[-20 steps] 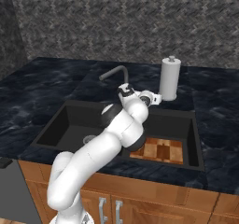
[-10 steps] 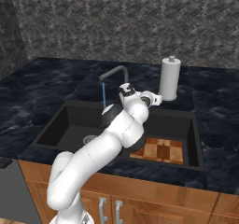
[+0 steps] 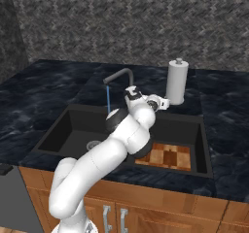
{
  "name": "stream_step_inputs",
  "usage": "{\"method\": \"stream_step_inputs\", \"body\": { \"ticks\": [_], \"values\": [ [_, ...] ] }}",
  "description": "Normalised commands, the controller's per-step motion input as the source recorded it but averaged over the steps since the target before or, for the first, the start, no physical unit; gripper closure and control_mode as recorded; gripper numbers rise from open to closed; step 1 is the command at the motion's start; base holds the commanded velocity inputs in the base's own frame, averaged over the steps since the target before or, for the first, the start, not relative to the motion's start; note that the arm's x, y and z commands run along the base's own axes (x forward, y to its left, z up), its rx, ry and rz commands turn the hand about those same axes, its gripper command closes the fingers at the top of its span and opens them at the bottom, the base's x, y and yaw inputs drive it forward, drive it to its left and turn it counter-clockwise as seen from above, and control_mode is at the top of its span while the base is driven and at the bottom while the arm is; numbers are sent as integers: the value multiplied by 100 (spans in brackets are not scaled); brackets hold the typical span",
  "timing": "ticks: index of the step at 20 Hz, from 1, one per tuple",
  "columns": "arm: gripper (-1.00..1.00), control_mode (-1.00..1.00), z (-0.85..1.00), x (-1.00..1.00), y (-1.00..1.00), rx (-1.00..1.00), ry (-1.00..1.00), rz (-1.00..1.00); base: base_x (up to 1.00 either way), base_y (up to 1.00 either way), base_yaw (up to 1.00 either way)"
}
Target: Turn on the sink faucet with hot water and rinse the cutting board for ten seconds, then turn off the faucet. Push the cutting board to reach the water if necessary.
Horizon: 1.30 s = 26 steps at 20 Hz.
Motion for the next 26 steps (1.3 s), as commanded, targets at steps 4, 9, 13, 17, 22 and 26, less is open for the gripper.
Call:
{"method": "stream_step_inputs", "body": {
  "ticks": [4, 9, 13, 17, 22, 26],
  "values": [
    [-100, -100, 0, 0, -44, 0, 0, 0, 0, 0, 0],
    [-100, -100, 0, 0, -40, 0, 0, 0, 0, 0, 0],
    [-100, -100, 0, -2, -17, 0, 0, 0, 0, 0, 0],
    [-100, -100, 2, -17, -4, 0, 2, 0, 0, 0, 0],
    [-100, -100, 32, -15, 0, 0, 5, -2, 0, 0, 0],
    [-100, -100, 67, -9, 0, 0, 10, -4, 0, 0, 0]
  ]
}}
